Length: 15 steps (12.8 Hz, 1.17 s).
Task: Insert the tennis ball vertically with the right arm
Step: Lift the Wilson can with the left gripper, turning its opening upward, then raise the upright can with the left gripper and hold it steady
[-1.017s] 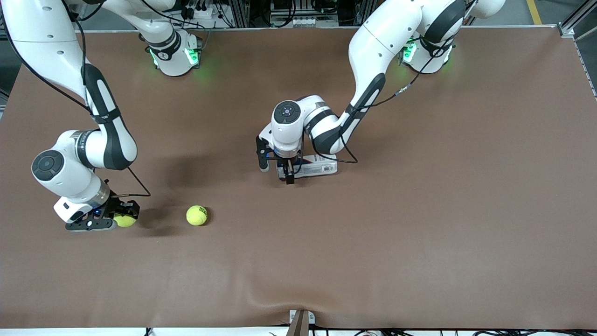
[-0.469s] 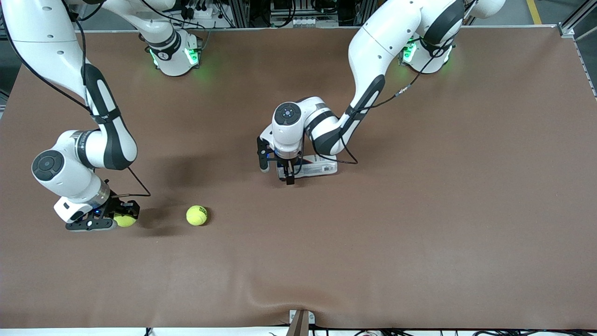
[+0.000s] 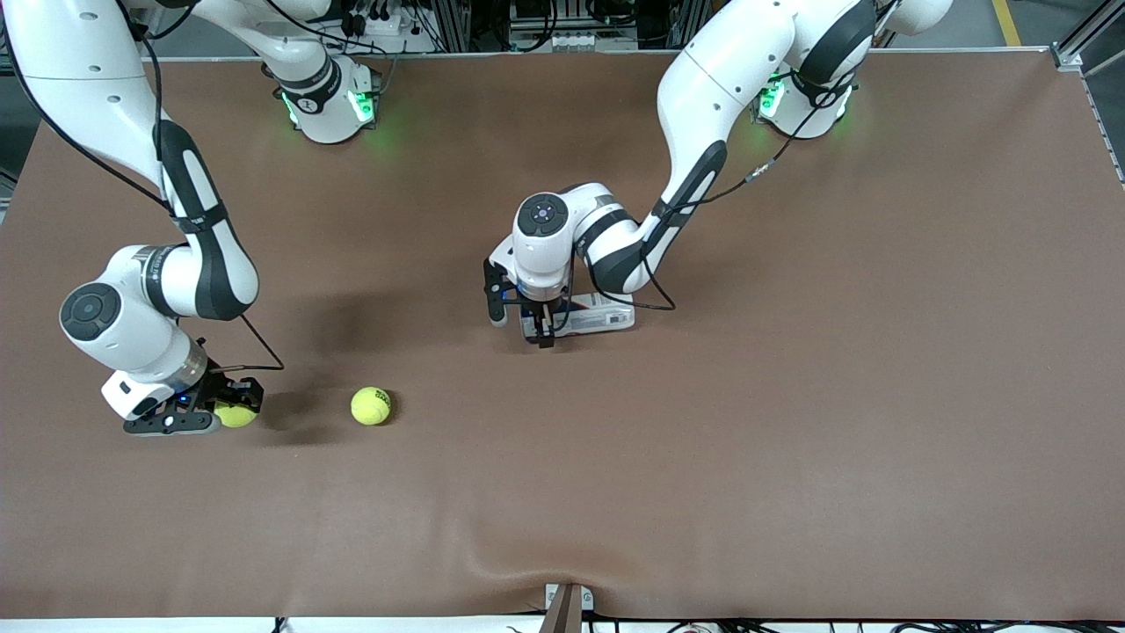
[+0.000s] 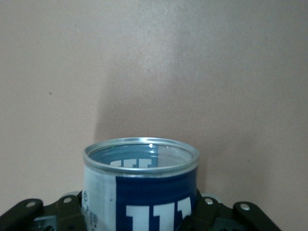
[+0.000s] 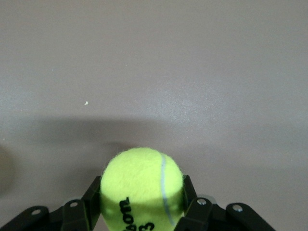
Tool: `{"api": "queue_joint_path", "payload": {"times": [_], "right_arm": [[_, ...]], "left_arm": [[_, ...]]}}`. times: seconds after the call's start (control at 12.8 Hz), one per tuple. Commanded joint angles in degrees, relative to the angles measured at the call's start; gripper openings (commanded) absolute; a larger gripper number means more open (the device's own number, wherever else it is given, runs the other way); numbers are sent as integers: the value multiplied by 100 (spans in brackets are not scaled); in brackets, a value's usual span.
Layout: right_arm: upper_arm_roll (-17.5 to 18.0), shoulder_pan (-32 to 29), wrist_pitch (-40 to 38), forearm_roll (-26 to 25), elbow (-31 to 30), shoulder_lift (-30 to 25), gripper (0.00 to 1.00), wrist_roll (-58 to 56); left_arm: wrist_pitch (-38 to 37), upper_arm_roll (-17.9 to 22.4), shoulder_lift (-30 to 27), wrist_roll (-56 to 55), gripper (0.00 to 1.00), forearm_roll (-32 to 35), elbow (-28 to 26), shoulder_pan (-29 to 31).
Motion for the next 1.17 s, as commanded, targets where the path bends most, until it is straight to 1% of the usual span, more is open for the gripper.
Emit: {"api": "queue_joint_path", "payload": {"times": [0.0,0.16,0.39,0.7,0.78,1.02,1.09], "right_arm": [[43,-47,-45,-16,-107,-154,5,73],[43,-47,-45,-16,-116,-154,5,73],[43,-47,-45,-16,-116,-154,5,73],[43,-47,-45,-16,-116,-154,5,73],[43,-47,-45,-16,-116,-154,5,73],[43,-47,-45,-16,-124,-154,5,73],[43,-47,-45,-16,-124,-154,5,73]], "left_arm": [[7,6,-204,12,69,29,17,1],[7,-21,-389,-59,70,-76,17,9],[7,6,-854,-234,69,-410,17,18],[112,49,-1320,-1198,69,-428,44,88],[269,67,-1391,-1384,68,-411,105,89],[769,348,-1453,-2034,67,-376,132,1],[928,444,-1470,-2228,67,-245,132,-60]]}}
